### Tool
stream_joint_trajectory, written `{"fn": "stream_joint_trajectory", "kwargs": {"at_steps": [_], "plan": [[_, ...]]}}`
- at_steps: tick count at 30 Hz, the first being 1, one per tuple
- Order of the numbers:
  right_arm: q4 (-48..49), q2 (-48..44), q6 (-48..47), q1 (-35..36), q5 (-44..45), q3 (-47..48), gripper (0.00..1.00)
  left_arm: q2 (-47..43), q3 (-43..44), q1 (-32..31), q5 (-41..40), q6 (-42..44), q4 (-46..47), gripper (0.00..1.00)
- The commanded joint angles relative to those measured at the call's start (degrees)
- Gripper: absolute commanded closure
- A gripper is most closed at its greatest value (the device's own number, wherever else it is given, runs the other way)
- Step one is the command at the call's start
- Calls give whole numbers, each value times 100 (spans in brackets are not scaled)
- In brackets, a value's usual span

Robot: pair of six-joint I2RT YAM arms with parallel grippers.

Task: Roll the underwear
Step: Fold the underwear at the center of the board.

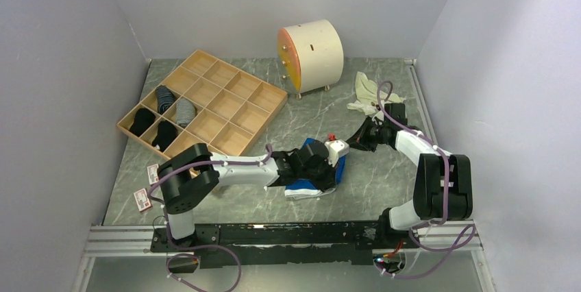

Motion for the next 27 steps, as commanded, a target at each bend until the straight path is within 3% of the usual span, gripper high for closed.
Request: {"fn": "stream_joint_trajectory", "kwargs": {"at_steps": [1, 5, 13, 27], "plan": [[-274, -213, -44, 62, 236, 326, 100, -270, -250, -2, 359, -379, 663, 95], [-581, -257, -51, 221, 574, 549, 100, -475, -723, 102, 363, -725, 1210, 95], [-1116, -66, 174, 1254, 1735, 1250, 100, -835, -1828, 506, 523, -1656, 2683, 95], [-1567, 832, 465, 2239, 2619, 2339, 100, -1293, -3192, 1076, 723, -2526, 3714, 95]]}}
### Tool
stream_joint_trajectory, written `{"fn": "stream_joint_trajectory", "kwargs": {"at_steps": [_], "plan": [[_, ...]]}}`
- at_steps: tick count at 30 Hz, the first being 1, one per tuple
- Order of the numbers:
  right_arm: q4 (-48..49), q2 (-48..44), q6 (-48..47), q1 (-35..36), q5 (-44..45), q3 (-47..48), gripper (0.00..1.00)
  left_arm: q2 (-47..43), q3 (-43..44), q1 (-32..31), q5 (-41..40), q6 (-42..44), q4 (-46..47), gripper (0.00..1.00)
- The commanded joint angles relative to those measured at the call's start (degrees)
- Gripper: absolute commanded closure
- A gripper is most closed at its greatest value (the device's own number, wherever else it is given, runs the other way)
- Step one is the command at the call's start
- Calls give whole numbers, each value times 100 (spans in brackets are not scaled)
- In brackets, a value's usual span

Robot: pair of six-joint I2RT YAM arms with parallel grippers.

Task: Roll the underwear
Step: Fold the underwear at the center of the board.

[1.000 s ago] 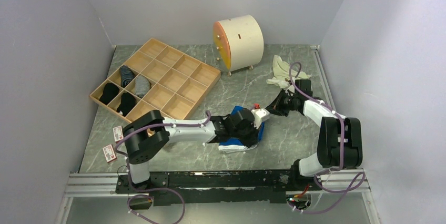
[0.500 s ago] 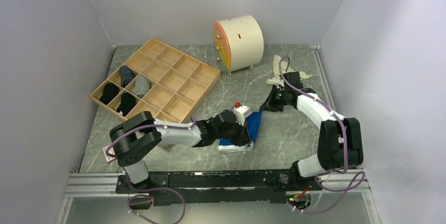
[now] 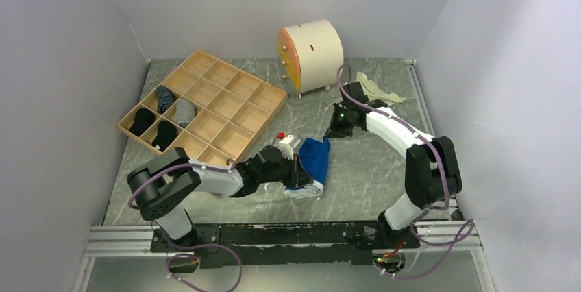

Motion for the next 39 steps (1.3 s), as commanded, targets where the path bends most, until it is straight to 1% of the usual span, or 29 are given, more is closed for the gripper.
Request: {"fn": "stream_joint_trajectory", "kwargs": {"at_steps": [1, 11, 13, 16, 21, 23, 27, 31, 37, 38, 39], "plan": [[-53, 267, 172, 204, 416, 432, 100, -301, -324, 208, 291, -369, 505, 95], [-60, 913, 319, 659, 615, 920, 100, -545, -565, 575, 393, -436, -54, 95], [-62, 1033, 334, 740, 651, 994, 98, -549, -610, 620, 441, -419, -119, 95], [-92, 1222, 352, 830, 732, 1114, 97, -488, -644, 643, 542, -410, -218, 95], [-53, 1460, 388, 868, 820, 1217, 96, -442, -669, 651, 453, -382, -378, 95], [-43, 1547, 374, 878, 816, 1249, 96, -467, -605, 660, 388, -289, -585, 95], [-9, 1688, 385, 913, 826, 1267, 95, -534, -374, 663, 98, -52, -1287, 95], [83, 1760, 390, 914, 728, 1275, 91, -558, -203, 667, -96, 90, -1694, 95], [88, 1703, 255, 914, 640, 1344, 83, -550, -101, 684, -196, 90, -1843, 94], [94, 1663, 187, 913, 607, 1365, 75, -557, -85, 681, -224, 101, -1880, 93], [134, 1554, 111, 915, 563, 1357, 63, -572, -61, 693, -243, 121, -1941, 93]]}}
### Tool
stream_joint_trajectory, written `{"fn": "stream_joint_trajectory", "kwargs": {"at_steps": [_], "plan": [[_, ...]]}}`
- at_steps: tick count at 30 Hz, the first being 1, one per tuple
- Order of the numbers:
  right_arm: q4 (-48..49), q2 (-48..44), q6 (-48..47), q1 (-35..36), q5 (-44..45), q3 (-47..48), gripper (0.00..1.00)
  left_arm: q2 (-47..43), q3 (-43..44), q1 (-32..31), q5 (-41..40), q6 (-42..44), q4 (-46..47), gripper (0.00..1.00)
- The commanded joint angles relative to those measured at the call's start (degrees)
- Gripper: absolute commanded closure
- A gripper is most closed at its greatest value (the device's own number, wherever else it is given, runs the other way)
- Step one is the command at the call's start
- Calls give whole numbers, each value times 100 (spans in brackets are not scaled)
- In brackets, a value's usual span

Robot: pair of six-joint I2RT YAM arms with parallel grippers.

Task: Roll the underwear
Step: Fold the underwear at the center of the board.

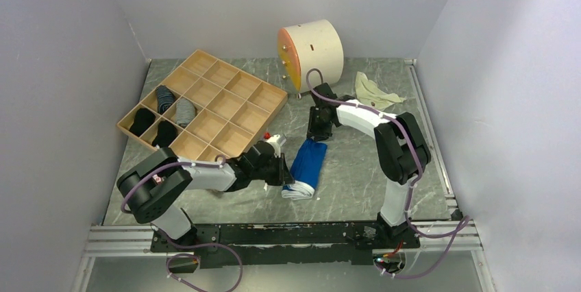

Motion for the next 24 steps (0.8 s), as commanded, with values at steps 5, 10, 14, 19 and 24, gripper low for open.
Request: {"fn": "stream_joint_trajectory", "kwargs": {"at_steps": [5, 10, 14, 19, 24], "plan": [[267, -785, -511, -68, -110, 179, 50, -253, 308, 16, -270, 300, -668, 94], [375, -1217, -568, -88, -509, -120, 49, -245, 413, 13, -233, 325, -680, 94], [823, -1533, -434, -81, -931, -673, 61, -252, 427, 11, -176, 327, -650, 94], [1121, -1422, -338, -83, -1103, -1036, 85, -366, 441, 18, -283, 324, -775, 94], [1411, -1052, -365, -81, -1080, -1152, 91, -412, 462, 19, -424, 455, -955, 94]]}}
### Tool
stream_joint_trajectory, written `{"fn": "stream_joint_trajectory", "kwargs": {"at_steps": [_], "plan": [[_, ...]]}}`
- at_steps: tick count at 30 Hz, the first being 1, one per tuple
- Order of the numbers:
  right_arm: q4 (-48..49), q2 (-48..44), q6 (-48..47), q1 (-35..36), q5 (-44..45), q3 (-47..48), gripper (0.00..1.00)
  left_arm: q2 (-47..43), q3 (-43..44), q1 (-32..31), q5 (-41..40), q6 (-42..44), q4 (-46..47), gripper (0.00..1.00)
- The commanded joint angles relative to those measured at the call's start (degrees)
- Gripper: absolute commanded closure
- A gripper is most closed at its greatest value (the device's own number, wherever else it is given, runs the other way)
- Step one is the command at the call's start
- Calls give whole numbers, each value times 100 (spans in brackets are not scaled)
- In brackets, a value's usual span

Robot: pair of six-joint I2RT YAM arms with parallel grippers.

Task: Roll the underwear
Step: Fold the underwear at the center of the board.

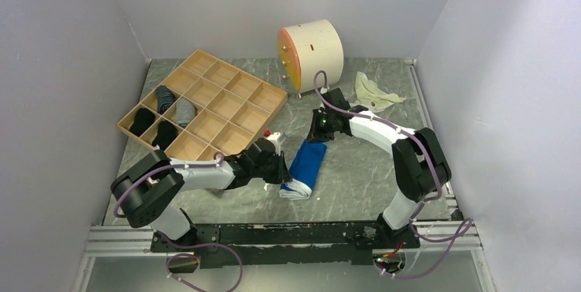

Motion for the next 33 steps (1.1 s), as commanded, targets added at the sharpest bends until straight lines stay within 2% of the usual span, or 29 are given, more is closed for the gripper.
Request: {"fn": "stream_joint_trajectory", "kwargs": {"at_steps": [1, 5, 12, 13, 15, 17, 24, 27, 28, 29, 33], "plan": [[460, 271, -3, -15, 102, -38, 92, -157, 197, 21, -197, 219, -204, 94], [435, 610, -138, -15, 644, -54, 93, -140, 242, 38, -460, 376, -442, 94], [442, 946, -288, -23, 809, -90, 94, 13, 519, 63, -647, 889, -974, 90], [396, 932, -331, -17, 817, -61, 94, -28, 570, 65, -786, 871, -1085, 86], [292, 829, -394, -16, 770, -1, 94, -303, 547, 70, -902, 816, -1241, 69], [266, 657, -494, -18, 564, -3, 92, -617, 507, 86, -1121, 789, -1247, 58], [147, 165, -581, -24, 98, 155, 85, -1085, 1041, 97, -1434, 771, -1797, 50], [-24, 113, -707, -47, 128, 319, 82, -1276, 1146, 97, -1063, 918, -1509, 41], [-149, 100, -777, -103, 99, 436, 81, -1178, 1188, 87, -324, 1121, -1025, 43], [-138, 58, -783, -103, 94, 420, 81, -1068, 1215, 86, -4, 1157, -846, 44], [176, -155, -712, -112, -309, 65, 80, -361, 1263, -5, 783, 1151, -552, 53]]}}
